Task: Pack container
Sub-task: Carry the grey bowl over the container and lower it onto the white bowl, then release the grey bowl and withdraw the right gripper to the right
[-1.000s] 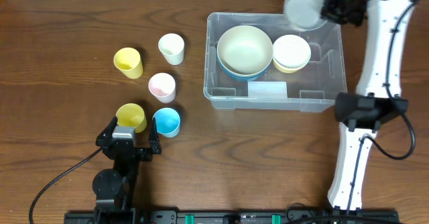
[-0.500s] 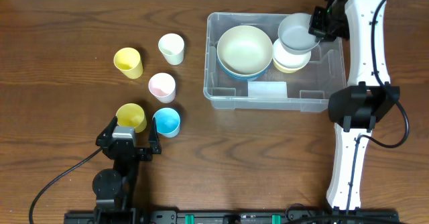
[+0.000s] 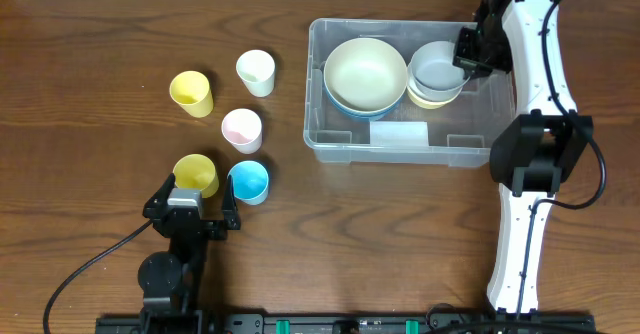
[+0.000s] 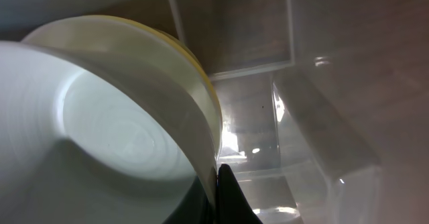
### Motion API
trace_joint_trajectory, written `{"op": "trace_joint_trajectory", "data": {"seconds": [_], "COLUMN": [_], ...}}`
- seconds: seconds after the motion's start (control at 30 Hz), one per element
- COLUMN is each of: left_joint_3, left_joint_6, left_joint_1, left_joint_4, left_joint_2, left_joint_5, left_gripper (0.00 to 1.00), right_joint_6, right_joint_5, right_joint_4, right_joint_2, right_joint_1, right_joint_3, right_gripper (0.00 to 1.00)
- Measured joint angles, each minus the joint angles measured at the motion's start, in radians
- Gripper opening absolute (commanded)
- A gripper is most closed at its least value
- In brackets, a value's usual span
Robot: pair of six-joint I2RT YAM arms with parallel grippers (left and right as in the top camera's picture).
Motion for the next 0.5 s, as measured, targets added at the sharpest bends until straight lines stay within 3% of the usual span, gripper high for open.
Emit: {"op": "trace_joint_trajectory", "data": {"seconds": [0.1,0.23,0.33,0.4,0.5], "left_joint_3": [0.0,0.0,0.0,0.0,0.0], "left_joint_6": [0.0,0.0,0.0,0.0,0.0], "left_joint_1": [0.0,0.0,0.0,0.0,0.0], "left_joint_4": [0.0,0.0,0.0,0.0,0.0], "left_joint_2": [0.0,0.0,0.0,0.0,0.0], "left_joint_5": [0.0,0.0,0.0,0.0,0.0], "left_gripper": [0.98,0.98,0.98,0.98,0.98], "right_joint_6": [0.002,-0.001,-0.004,-0.006,-0.007], "right_joint_5": [0.0,0.0,0.0,0.0,0.0], "right_joint_4": [0.008,0.014,0.015,0.014,0.014], "right_joint_2": [0.0,0.0,0.0,0.0,0.0], "right_joint_1": [0.0,0.0,0.0,0.0,0.0], "right_joint_3": [-0.017,-0.02,-0.021,-0.021,-0.021], "right_gripper": [0.14,0.43,0.53,0.54,0.38]}}
